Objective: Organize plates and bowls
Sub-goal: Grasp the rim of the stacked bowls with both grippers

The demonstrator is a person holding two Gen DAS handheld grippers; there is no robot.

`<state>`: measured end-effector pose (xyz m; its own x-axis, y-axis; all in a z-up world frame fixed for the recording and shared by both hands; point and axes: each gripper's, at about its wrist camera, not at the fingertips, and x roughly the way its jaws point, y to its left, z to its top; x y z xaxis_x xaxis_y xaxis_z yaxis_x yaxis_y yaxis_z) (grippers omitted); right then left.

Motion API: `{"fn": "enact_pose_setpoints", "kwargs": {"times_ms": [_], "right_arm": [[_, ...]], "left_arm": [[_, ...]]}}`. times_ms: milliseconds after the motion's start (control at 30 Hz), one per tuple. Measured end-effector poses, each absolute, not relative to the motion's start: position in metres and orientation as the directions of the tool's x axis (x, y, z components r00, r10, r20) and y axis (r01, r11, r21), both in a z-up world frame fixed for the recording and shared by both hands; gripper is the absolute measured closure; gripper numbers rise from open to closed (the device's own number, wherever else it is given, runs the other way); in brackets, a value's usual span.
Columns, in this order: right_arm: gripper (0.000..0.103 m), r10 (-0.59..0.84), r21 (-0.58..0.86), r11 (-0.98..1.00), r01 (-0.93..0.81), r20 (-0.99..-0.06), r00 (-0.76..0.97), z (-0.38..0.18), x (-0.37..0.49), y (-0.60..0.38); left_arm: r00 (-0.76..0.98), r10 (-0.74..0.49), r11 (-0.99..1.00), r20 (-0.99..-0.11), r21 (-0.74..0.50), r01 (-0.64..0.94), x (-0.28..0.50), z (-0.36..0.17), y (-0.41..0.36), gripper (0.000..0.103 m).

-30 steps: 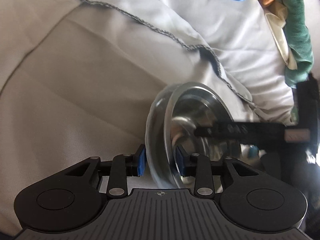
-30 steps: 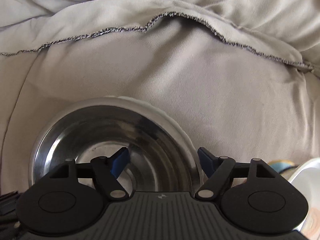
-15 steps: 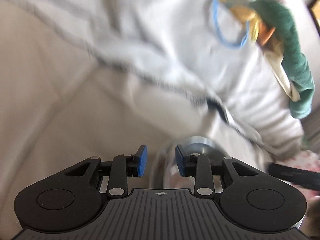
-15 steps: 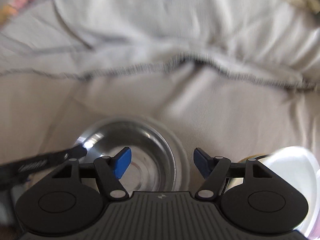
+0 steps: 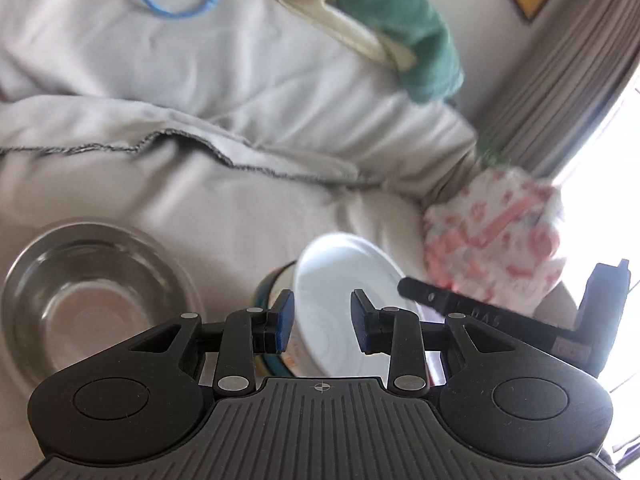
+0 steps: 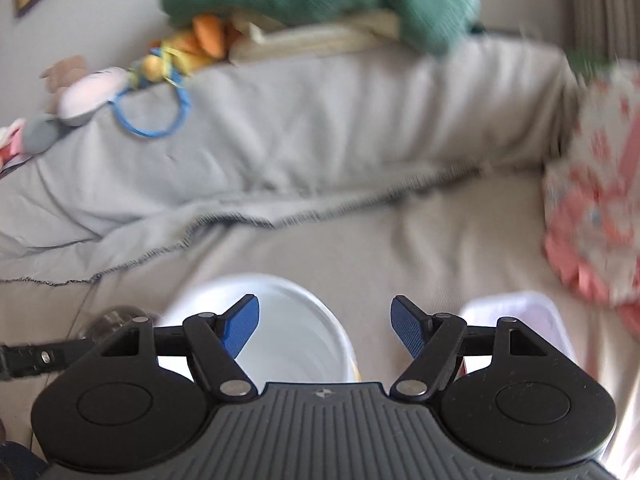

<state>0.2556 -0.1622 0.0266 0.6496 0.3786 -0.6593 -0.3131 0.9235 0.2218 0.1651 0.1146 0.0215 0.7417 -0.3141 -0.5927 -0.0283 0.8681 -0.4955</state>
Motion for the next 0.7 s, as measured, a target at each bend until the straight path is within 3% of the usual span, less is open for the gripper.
{"fn": "enact_pose_setpoints", "kwargs": {"times_ms": [133, 333, 433, 500, 700], "right_arm": [[0.029, 0.383, 0.268, 0.923, -0.274, -0.674, 0.631, -0.001, 0.267, -0.18], [0.03, 0.441, 0.328, 0.897, -0.295, -0.678, 0.588, -0.015, 0.294, -0.182], [0.029, 0.454, 0.342, 0.891, -0.299, -0.67, 0.587, -0.021, 0.296, -0.183], [0.029, 0.462, 0.351, 0.887, -0.3, -0.673, 0.578, -0.024, 0.293, -0.184], [0.029, 0.545, 0.43, 0.837, -0.338, -0.711, 0.446, -0.039, 0.288, -0.176]], "left_arm": [[0.706, -0.206, 0.908, -0.678, -0.401, -0.12, 0.187, 0.01, 0.106, 0.068], [0.662, -0.199, 0.883, -0.723, -0.425, -0.199, 0.213, -0.006, 0.114, 0.068], [0.656, -0.21, 0.879, -0.725, -0.434, -0.199, 0.211, -0.008, 0.114, 0.062], [0.642, -0.209, 0.877, -0.737, -0.432, -0.21, 0.209, -0.011, 0.114, 0.067], [0.566, -0.258, 0.87, -0.783, -0.444, -0.216, 0.209, -0.032, 0.107, 0.061]]}}
